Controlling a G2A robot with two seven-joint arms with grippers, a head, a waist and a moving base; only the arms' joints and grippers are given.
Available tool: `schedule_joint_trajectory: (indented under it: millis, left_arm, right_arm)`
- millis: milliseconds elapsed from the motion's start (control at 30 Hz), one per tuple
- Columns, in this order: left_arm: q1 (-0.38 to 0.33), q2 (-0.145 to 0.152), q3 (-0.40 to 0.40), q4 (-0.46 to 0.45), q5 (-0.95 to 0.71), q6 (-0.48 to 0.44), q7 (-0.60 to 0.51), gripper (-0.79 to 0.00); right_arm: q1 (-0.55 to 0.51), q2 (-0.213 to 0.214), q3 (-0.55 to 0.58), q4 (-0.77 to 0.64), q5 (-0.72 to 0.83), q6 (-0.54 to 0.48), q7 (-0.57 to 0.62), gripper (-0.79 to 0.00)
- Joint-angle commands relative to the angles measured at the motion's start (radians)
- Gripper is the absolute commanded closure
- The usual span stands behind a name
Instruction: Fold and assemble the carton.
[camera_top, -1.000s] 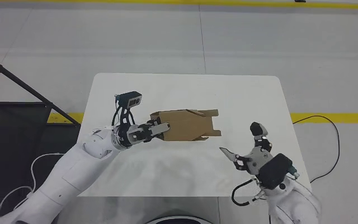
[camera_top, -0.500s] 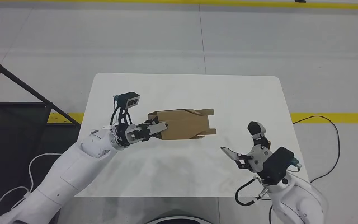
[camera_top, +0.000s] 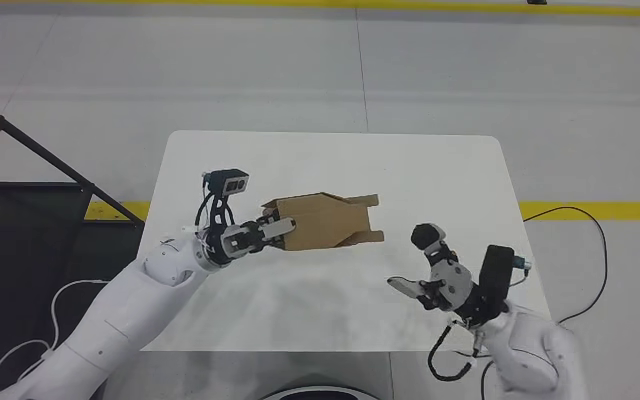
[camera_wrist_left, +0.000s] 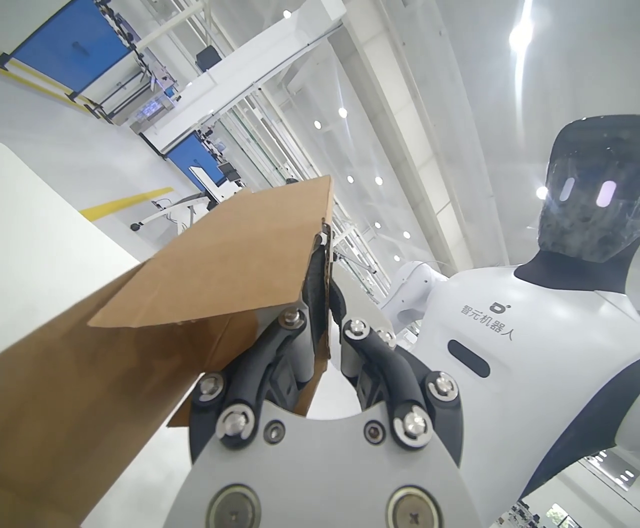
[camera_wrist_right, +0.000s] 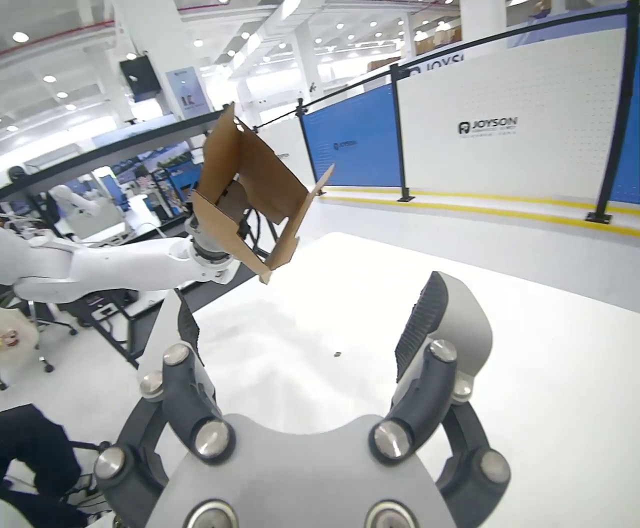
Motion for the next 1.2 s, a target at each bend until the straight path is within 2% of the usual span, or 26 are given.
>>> schedule_joint_trajectory:
  millis: [0, 233, 333, 667, 800, 900, 1067, 1167]
  left_arm:
    - [0.002, 0.003, 0.001, -0.002, -0.01, 0.006, -0.006, 0.0]
    - [0.005, 0.009, 0.003, -0.002, -0.086, 0.029, -0.029, 0.0]
    - [0.009, 0.01, -0.001, 0.008, -0.098, 0.032, -0.032, 0.0]
    - [0.009, 0.009, -0.004, 0.022, -0.075, 0.026, -0.025, 0.0]
    - [0.009, 0.009, -0.004, 0.022, -0.075, 0.026, -0.025, 0.0]
    - [0.009, 0.009, -0.004, 0.022, -0.075, 0.026, -0.025, 0.0]
    - [0.009, 0.009, -0.004, 0.022, -0.075, 0.026, -0.025, 0.0]
    - [0.009, 0.009, -0.004, 0.022, -0.075, 0.026, -0.025, 0.0]
  right_arm:
    - [0.012, 0.005, 0.0, 0.006, 0.062, -0.04, 0.035, -0.785]
    - [0.054, 0.03, -0.014, 0.052, 0.285, -0.219, 0.143, -0.785]
    - [0.076, 0.046, -0.011, 0.067, 0.367, -0.219, 0.206, -0.785]
    - [0.076, 0.046, -0.011, 0.067, 0.367, -0.219, 0.206, -0.785]
    - [0.076, 0.051, -0.05, 0.019, 0.428, -0.219, 0.21, -0.785]
    - [0.09, 0.067, -0.092, -0.008, 0.544, -0.219, 0.282, -0.785]
    - [0.155, 0.099, -0.169, 0.004, 0.775, -0.219, 0.487, -0.785]
    - [0.161, 0.101, -0.169, 0.008, 0.782, -0.219, 0.498, -0.785]
